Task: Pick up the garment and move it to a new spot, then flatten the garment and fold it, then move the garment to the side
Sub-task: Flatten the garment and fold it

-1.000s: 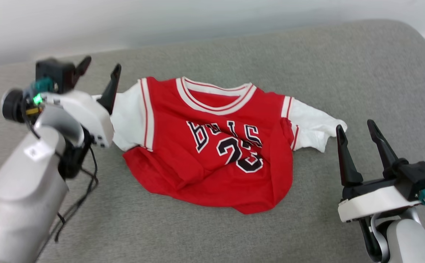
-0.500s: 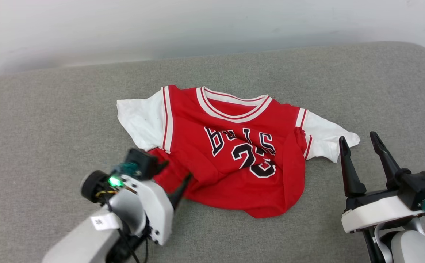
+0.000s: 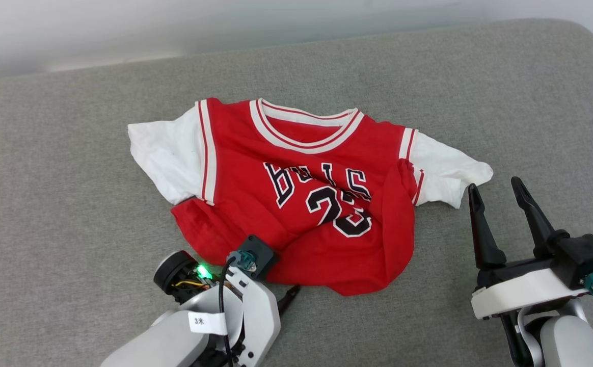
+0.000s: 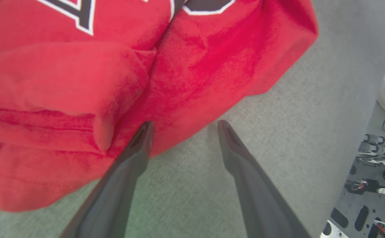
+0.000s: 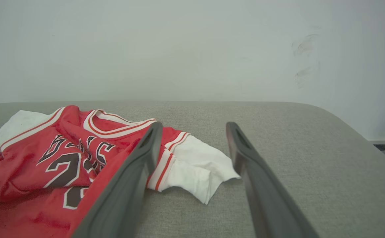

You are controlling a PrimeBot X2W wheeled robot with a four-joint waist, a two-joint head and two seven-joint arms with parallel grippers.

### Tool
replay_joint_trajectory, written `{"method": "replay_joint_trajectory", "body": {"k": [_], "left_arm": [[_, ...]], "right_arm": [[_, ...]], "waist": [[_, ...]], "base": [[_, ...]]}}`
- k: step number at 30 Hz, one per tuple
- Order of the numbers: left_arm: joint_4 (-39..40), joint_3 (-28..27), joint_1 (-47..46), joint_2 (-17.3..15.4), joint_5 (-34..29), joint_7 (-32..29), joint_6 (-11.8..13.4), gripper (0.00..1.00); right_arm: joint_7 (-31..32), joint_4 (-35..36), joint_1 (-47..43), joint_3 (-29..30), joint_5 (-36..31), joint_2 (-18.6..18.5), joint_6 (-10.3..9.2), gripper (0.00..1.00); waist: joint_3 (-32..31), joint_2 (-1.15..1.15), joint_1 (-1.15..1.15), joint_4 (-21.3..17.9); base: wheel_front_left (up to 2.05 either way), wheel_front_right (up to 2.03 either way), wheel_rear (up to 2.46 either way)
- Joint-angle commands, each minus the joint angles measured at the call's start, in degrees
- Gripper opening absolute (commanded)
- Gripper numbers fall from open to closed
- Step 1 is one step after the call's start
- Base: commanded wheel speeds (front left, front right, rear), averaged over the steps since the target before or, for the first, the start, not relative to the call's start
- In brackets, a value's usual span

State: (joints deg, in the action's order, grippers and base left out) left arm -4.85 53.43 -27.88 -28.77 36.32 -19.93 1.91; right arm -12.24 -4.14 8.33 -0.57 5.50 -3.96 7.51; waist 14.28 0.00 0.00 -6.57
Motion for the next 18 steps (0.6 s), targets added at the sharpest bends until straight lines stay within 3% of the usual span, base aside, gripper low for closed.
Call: {"method": "replay_joint_trajectory", "body": {"k": [1, 8, 11, 12, 18], "left_arm": [[-0.8, 0.42, -0.83, -0.03, -0.56, -0.05, -0.26, 1.0], [-8.1, 2.63, -4.48, 0.76, -6.1, 0.49, 0.54, 1.0], [-10.92, 3.8, -5.2, 1.23, -6.59, -0.78, -0.25, 1.0], [-11.93, 5.11, -4.79, 2.86, -4.86, -2.22, -2.63, 0.0], [-10.72, 5.37, -5.25, 7.44, -2.96, 0.49, -4.69, 0.0]], "right_arm": [[-0.35, -0.08, 0.8, 0.08, 0.14, 0.19, -0.04, 1.0], [-0.76, -0.55, 1.33, -0.2, -0.11, 0.42, -0.04, 1.0], [-0.92, -0.81, 1.74, -0.33, -0.18, 0.53, -0.04, 1.0], [-0.83, -1.24, 2.01, -0.6, -0.28, 0.63, -0.04, 1.0], [-1.19, -2.12, 2.23, -0.94, -0.21, 0.77, -0.04, 1.0]], "waist": [[0.63, 0.0, 0.0, -0.45], [2.44, 0.0, 0.0, -0.9], [2.87, 0.0, 0.0, -0.86], [2.97, 0.0, 0.0, -0.93], [1.51, 0.0, 0.0, -1.44]], "base": [[0.0, 0.0, 0.0], [0.0, 0.0, 0.0], [0.0, 0.0, 0.0], [0.0, 0.0, 0.0], [0.0, 0.0, 0.0]]}}
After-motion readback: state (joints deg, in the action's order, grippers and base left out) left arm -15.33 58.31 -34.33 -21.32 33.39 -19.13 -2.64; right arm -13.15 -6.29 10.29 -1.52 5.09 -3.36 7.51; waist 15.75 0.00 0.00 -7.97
